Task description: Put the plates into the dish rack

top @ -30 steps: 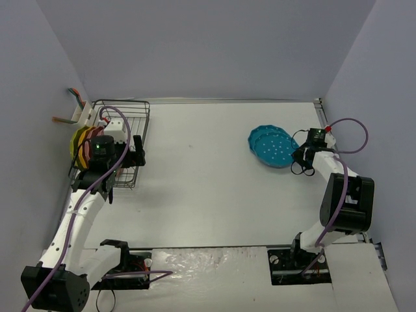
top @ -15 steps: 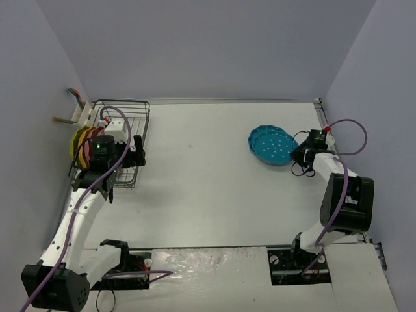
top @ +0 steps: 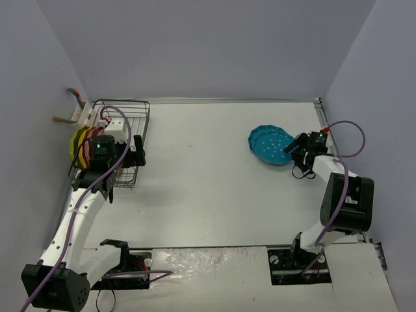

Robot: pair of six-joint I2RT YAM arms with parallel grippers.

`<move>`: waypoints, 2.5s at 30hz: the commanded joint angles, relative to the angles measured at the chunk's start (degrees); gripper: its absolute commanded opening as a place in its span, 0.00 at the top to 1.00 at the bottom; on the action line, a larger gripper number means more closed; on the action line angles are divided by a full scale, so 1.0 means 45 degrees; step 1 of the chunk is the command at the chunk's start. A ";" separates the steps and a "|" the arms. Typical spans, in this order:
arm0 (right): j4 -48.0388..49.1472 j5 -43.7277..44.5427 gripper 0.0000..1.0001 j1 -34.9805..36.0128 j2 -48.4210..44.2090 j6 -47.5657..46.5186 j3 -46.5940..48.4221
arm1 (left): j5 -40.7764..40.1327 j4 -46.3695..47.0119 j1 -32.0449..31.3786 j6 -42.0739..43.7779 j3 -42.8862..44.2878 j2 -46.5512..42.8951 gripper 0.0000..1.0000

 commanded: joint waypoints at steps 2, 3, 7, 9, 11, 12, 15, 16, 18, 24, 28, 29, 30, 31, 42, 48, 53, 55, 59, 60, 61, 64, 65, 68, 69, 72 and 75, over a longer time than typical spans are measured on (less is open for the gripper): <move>0.1874 -0.0938 0.28 -0.0181 -0.0164 0.0234 -0.0530 | 0.0057 0.0726 -0.0079 0.0131 0.0518 -0.0141 0.10; 0.2122 -0.1098 0.27 -0.0231 -0.0144 0.0298 -0.0655 | 0.0045 0.0730 -0.0079 0.0131 0.0512 -0.0140 0.10; 0.3124 -0.1845 0.27 -0.0444 0.0001 0.0686 -0.1107 | 0.0018 0.0711 -0.0079 0.0151 0.0498 -0.0119 0.11; 0.3669 -0.2134 0.28 -0.0504 0.0049 0.0960 -0.1379 | 0.0018 0.0723 -0.0079 0.0151 0.0498 -0.0107 0.11; 0.4264 -0.2369 0.28 -0.0545 0.0082 0.1132 -0.1650 | 0.0018 0.0730 -0.0079 0.0151 0.0498 -0.0098 0.10; 0.4532 -0.2495 0.28 -0.0560 0.0097 0.1192 -0.1762 | 0.0018 0.0730 -0.0079 0.0151 0.0498 -0.0091 0.10; 0.5104 -0.2826 0.28 -0.0625 0.0249 0.1356 -0.1940 | 0.0018 0.0730 -0.0079 0.0151 0.0489 -0.0087 0.10; 0.5183 -0.2853 0.28 -0.0643 0.0288 0.1391 -0.2004 | 0.0010 0.0730 -0.0079 0.0151 0.0479 -0.0079 0.10; 0.5621 -0.2999 0.30 -0.0702 0.0375 0.1623 -0.2199 | -0.0020 0.0749 -0.0079 0.0151 0.0479 -0.0068 0.10; 0.6389 -0.3293 0.41 -0.0917 0.0473 0.1938 -0.2605 | -0.0042 0.0730 -0.0079 0.0171 0.0479 -0.0050 0.10; 0.6825 -0.3495 0.49 -0.1023 0.0477 0.2210 -0.2800 | -0.0021 0.0730 -0.0079 0.0151 0.0477 -0.0029 0.10; 0.6945 -0.3522 0.51 -0.1063 0.0491 0.2290 -0.2853 | -0.0021 0.0730 -0.0079 0.0151 0.0463 -0.0029 0.10; 0.7034 -0.3561 0.53 -0.1097 0.0502 0.2344 -0.2891 | -0.0021 0.0738 -0.0079 0.0151 0.0459 -0.0021 0.10; 0.7109 -0.3604 0.55 -0.1130 0.0513 0.2387 -0.2924 | -0.0021 0.0749 -0.0079 0.0151 0.0459 -0.0010 0.10; 0.7313 -0.3839 0.88 -0.1290 0.0113 0.2661 -0.3047 | -0.0023 0.0787 -0.0079 0.0133 0.0440 0.0030 0.10; 0.7406 -0.4310 0.99 -0.1309 -0.0684 0.3171 -0.2894 | 0.0367 0.0935 -0.0123 -0.0636 0.0552 -0.0213 0.10; 0.7834 -0.4789 1.00 -0.1290 -0.1514 0.3684 -0.2708 | 0.0774 0.0761 -0.0633 -0.1746 0.0961 -0.0365 0.10; 0.8176 -0.5116 1.00 -0.1290 -0.1796 0.3901 -0.2684 | 0.0751 0.0663 -0.0982 -0.2166 0.1198 -0.0390 0.10; 0.8776 -0.5721 1.00 -0.1280 -0.2278 0.4323 -0.2589 | 0.0844 0.0848 -0.1610 -0.2989 0.1479 -0.0401 0.10; 0.8965 -0.5991 1.00 -0.1271 -0.2449 0.4513 -0.2543 | 0.0907 0.1001 -0.1791 -0.3385 0.1561 -0.0383 0.10; 0.9191 -0.6235 1.00 -0.1247 -0.2526 0.4707 -0.2530 | 0.1062 0.1237 -0.1961 -0.3753 0.1587 -0.0357 0.10; 0.9943 -0.6835 1.00 -0.0994 -0.2709 0.5220 -0.2468 | 0.1572 0.2010 -0.2504 -0.4843 0.1592 -0.0154 0.10; 1.0184 -0.7066 1.00 -0.0865 -0.2746 0.5386 -0.2422 | 0.1665 0.2305 -0.2633 -0.5258 0.1611 0.0012 0.10; 1.0807 -0.7649 1.00 0.0047 -0.2696 0.5730 -0.2271 | 0.2008 0.2960 -0.3298 -0.6438 0.1774 0.0587 0.09; 1.1132 -0.7775 1.00 0.0438 -0.2630 0.5816 -0.2204 | 0.2010 0.3176 -0.3539 -0.6865 0.1866 0.0856 0.09; 1.2044 -0.8139 1.00 0.1412 -0.2553 0.6322 -0.2107 | 0.1893 0.4035 -0.4168 -0.7467 0.2006 0.1559 0.07; 1.2838 -0.8205 1.00 0.2169 -0.2557 0.6879 -0.2073 | 0.1869 0.4577 -0.4826 -0.7614 0.2379 0.2444 0.06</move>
